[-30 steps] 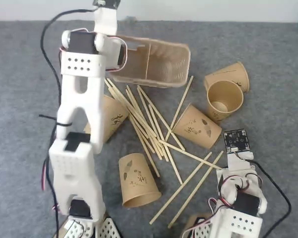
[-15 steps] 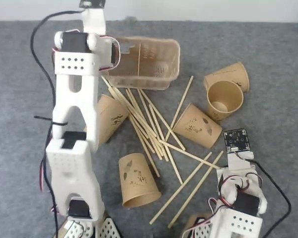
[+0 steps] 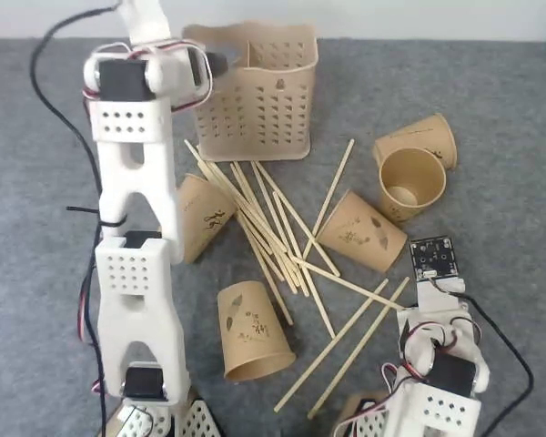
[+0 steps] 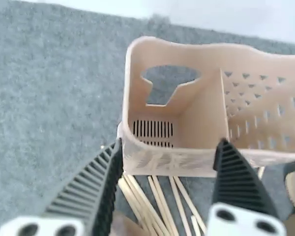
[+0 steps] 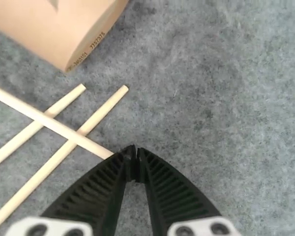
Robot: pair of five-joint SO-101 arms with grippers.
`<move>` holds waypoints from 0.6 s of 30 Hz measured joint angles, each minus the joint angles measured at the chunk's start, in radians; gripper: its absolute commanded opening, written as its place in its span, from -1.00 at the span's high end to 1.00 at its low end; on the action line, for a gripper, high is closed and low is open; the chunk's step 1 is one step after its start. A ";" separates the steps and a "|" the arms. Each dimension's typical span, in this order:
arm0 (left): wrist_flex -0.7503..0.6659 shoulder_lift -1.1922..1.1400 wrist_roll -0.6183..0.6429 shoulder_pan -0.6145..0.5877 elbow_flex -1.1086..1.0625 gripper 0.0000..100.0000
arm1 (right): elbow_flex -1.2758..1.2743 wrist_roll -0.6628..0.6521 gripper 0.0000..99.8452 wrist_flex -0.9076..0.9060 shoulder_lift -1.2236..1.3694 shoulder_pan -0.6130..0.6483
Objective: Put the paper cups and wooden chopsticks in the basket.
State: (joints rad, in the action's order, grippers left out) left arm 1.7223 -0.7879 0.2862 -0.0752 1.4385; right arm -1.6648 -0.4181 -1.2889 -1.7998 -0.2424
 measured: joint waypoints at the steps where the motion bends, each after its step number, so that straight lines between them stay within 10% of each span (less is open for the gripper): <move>1: 0.000 0.000 0.002 0.000 0.011 0.41 | 0.000 0.000 0.98 0.000 0.000 0.000; 18: 0.002 0.313 0.008 0.000 -0.232 0.41 | 0.000 0.000 0.98 0.006 0.000 0.000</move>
State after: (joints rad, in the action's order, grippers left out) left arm 1.7238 -0.4749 0.2938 -0.0752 1.2068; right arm -1.6648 -0.4181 -1.2827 -1.7998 -0.2424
